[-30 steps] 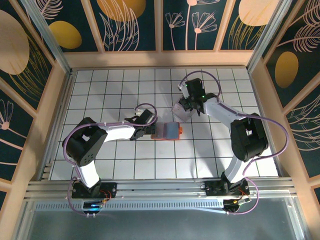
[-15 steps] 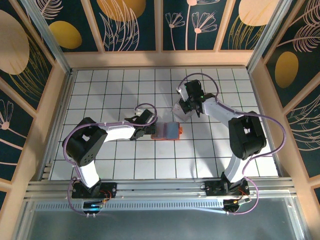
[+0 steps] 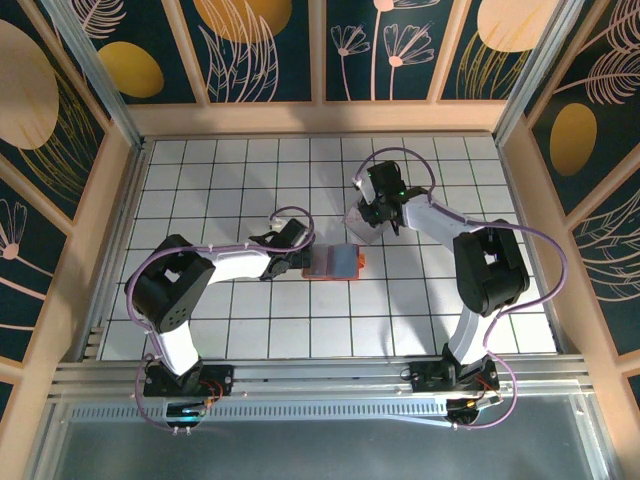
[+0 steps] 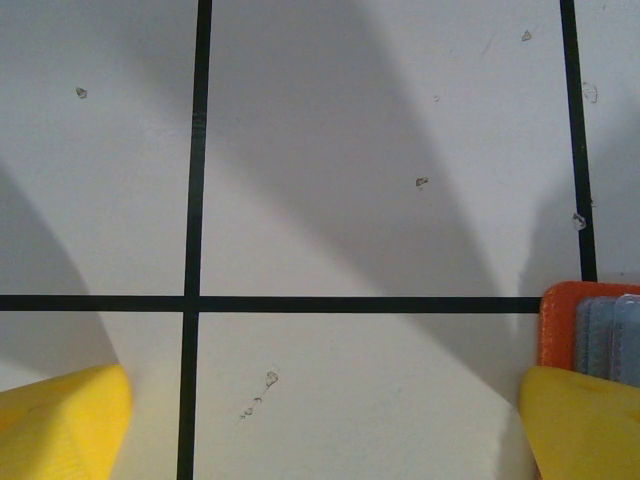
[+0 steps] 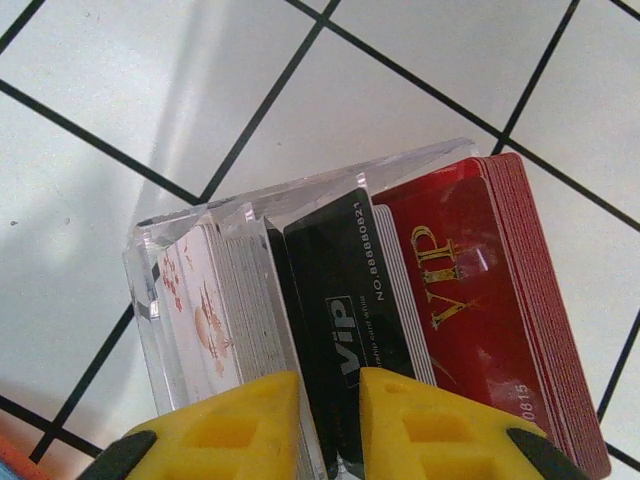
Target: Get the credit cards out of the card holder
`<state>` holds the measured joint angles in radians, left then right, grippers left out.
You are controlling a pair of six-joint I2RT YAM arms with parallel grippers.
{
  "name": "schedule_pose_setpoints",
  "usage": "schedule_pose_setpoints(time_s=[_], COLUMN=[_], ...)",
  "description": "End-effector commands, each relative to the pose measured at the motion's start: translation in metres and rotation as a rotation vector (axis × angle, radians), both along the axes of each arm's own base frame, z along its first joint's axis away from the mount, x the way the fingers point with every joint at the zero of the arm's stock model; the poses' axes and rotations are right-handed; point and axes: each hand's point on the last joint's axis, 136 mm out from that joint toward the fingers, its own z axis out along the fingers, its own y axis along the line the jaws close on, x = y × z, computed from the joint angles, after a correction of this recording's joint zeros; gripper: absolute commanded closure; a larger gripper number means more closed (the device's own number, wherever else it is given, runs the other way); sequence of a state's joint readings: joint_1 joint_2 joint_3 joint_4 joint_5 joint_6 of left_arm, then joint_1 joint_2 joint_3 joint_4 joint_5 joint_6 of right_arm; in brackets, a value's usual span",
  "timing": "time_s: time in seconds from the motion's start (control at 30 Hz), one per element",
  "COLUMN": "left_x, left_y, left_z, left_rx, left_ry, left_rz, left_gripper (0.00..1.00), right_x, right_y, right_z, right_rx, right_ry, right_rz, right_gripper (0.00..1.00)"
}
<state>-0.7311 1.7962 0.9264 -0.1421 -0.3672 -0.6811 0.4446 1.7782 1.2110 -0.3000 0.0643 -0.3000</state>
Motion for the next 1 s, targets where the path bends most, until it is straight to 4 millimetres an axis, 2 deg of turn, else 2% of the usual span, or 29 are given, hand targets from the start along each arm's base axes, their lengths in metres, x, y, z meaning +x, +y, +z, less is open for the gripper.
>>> schedule_pose_setpoints(time_s=[0.0,0.1,0.2,0.37,0.47,0.63,0.77,0.87,0.97], left_x=[-0.003,-0.005,-0.007,-0.007,-0.007,-0.011,-0.014,-0.016,-0.018], left_y=[0.006,0.005,0.004,0.000,-0.005,-0.012,-0.012,-0.012,-0.013], left_z=[-0.006,-0.006,-0.005,-0.003,-0.003,-0.006,-0.007,-0.008,-0.009], left_rx=[0.028,0.012,-0.008,-0.041,-0.071,-0.112,-0.123,-0.131,-0.149], left_ry=[0.034,0.039,0.039,0.044,0.049,0.068,0.076,0.081,0.087], left_rz=[-0.003,-0.001,0.002,-0.003,-0.010,-0.023,-0.023,-0.022,-0.021], left_gripper=[0.01,0.01,0.01,0.01,0.01,0.01,0.01,0.01,0.01], right_x=[0.010,0.009,-0.002,-0.043,-0.072,-0.112,-0.129,-0.132,-0.133], right_y=[-0.007,-0.018,-0.022,0.004,0.033,0.076,0.105,0.116,0.121], right_z=[0.046,0.066,0.082,0.083,0.070,0.031,0.002,-0.017,-0.030], right_rx=[0.061,0.111,0.220,0.419,0.483,0.532,0.557,0.541,0.489], right_ry=[-0.085,-0.123,-0.125,-0.046,0.025,0.170,0.256,0.289,0.281], right_rz=[-0.096,-0.227,-0.350,-0.414,-0.415,-0.416,-0.405,-0.419,-0.427], right_gripper=[0.75,0.75,0.75,0.77,0.76,0.77,0.77,0.75,0.68])
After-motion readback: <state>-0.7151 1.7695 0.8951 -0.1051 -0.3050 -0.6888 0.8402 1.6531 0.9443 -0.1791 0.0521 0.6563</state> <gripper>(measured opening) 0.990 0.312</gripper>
